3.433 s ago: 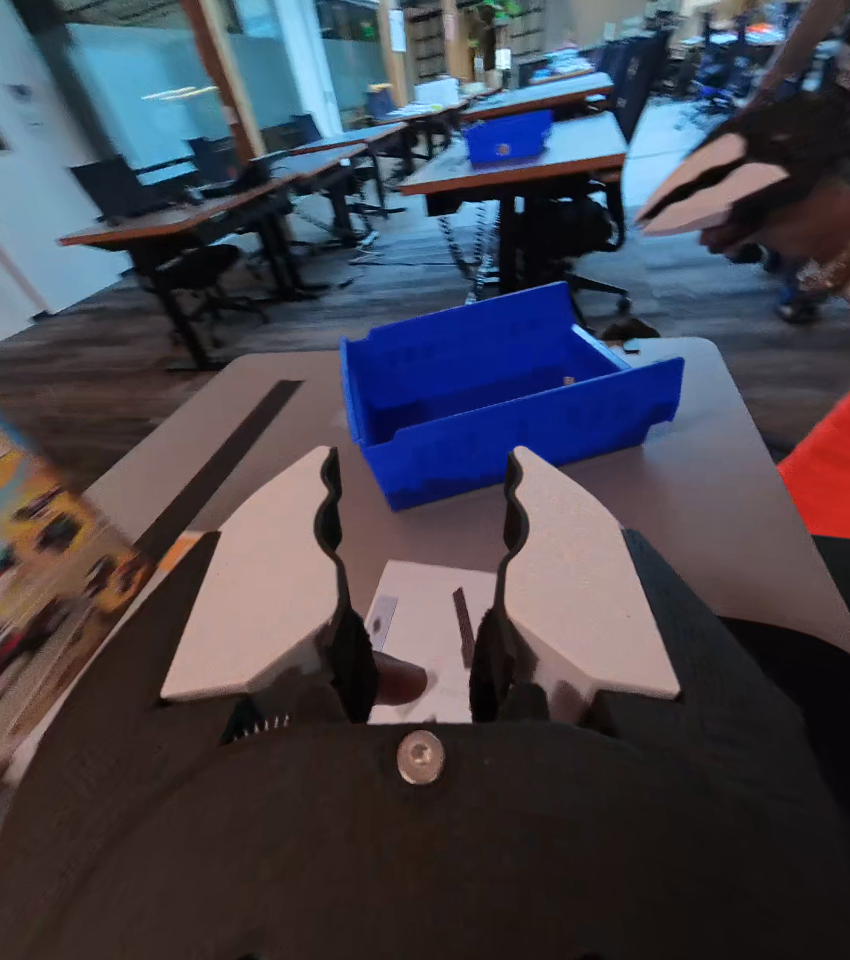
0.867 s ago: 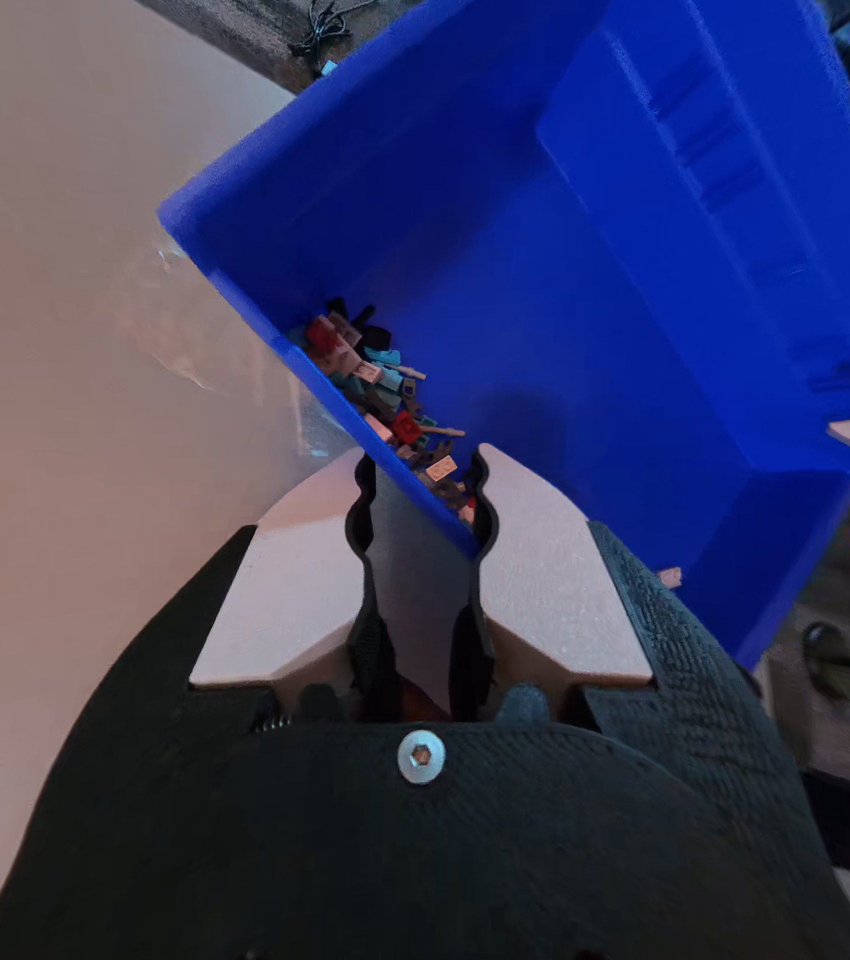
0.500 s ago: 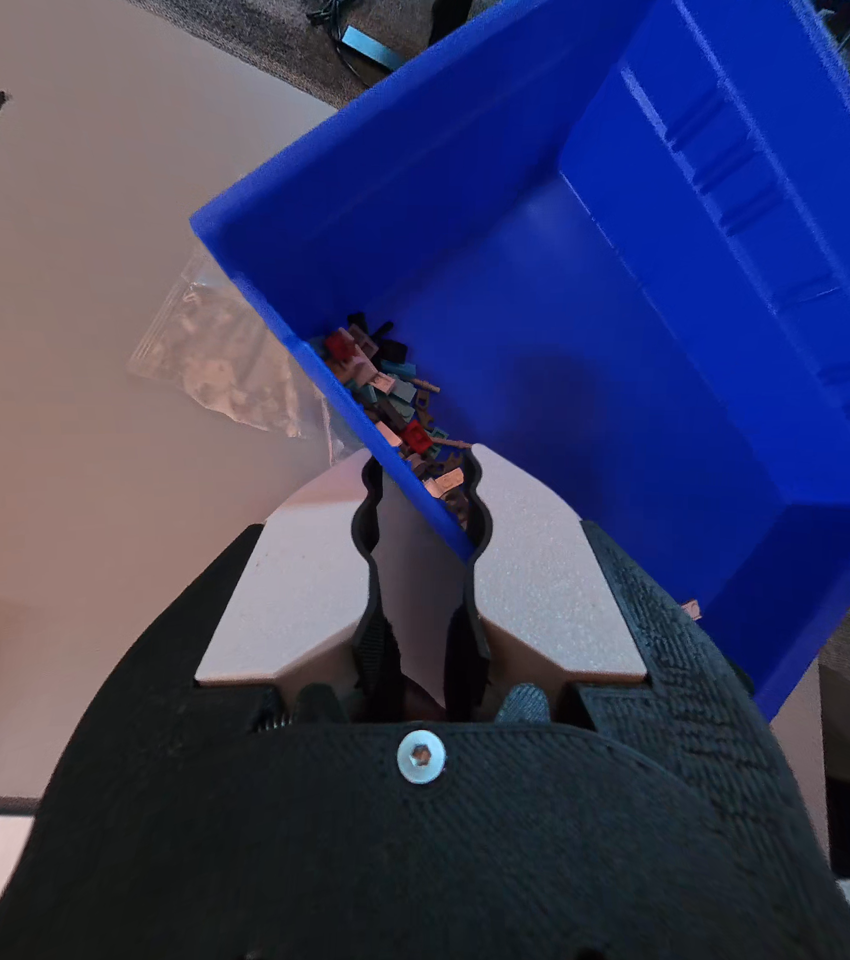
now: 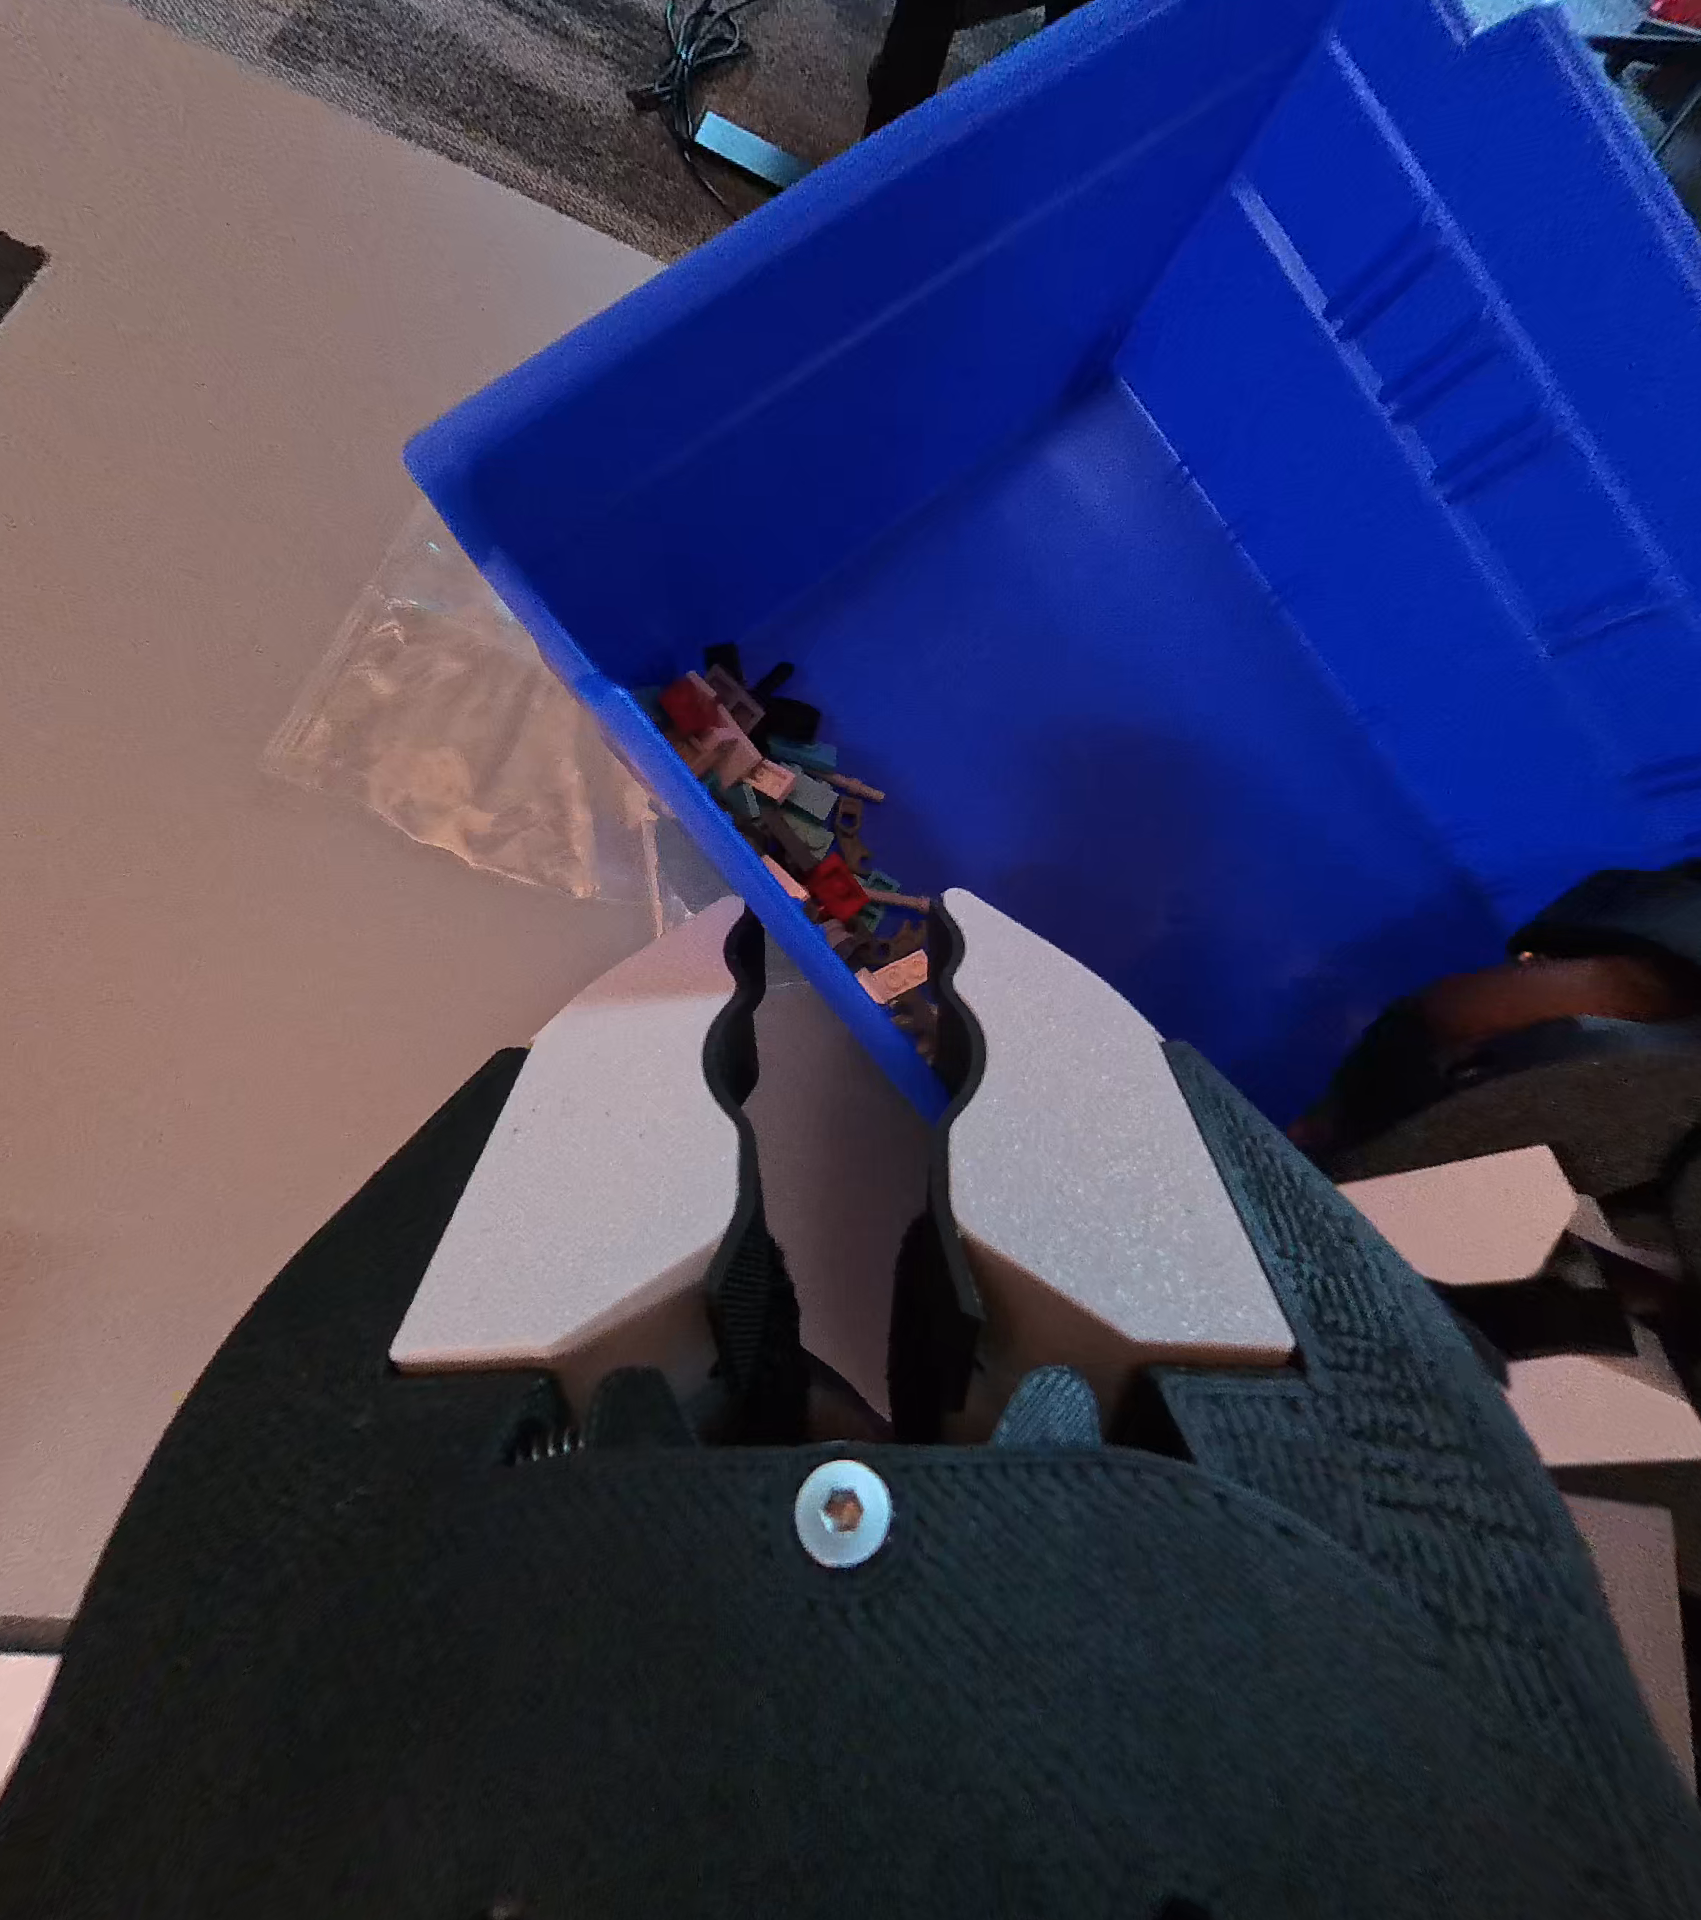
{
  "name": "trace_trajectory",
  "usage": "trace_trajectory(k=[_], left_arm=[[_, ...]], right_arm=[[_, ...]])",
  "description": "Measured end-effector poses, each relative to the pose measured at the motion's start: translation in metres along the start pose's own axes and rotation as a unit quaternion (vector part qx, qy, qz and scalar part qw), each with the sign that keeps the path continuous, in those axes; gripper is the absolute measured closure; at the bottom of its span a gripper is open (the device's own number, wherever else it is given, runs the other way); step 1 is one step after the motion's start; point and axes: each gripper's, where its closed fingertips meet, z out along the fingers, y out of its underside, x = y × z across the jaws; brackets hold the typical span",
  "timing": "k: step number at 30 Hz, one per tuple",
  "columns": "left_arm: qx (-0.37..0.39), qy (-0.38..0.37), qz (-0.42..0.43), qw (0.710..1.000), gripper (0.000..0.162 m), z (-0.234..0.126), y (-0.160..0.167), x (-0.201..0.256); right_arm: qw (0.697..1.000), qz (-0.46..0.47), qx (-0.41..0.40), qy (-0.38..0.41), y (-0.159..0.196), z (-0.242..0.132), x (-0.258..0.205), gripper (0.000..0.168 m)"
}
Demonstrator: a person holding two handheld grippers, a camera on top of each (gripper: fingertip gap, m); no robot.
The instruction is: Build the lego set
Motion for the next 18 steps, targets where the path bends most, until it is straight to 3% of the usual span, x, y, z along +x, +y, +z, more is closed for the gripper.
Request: trace_trajectory(k=[11, 13, 18], left_arm=[[0.014, -0.003, 0.017, 1.0, 0.132, -0.001, -0.007, 0.007], [0.015, -0.003, 0.018, 1.0, 0.132, -0.002, -0.008, 0.007], [0.013, -0.004, 0.012, 1.0, 0.132, -0.001, -0.006, 0.004]], right_arm=[[0.999, -0.045, -0.001, -0.006, 0.005, 0.007, -0.003, 0.152], [0.998, -0.06, -0.013, -0.004, 0.008, 0.007, -0.004, 0.165], [0.998, -0.058, -0.015, 0.004, 0.012, 0.0, -0.003, 0.16]])
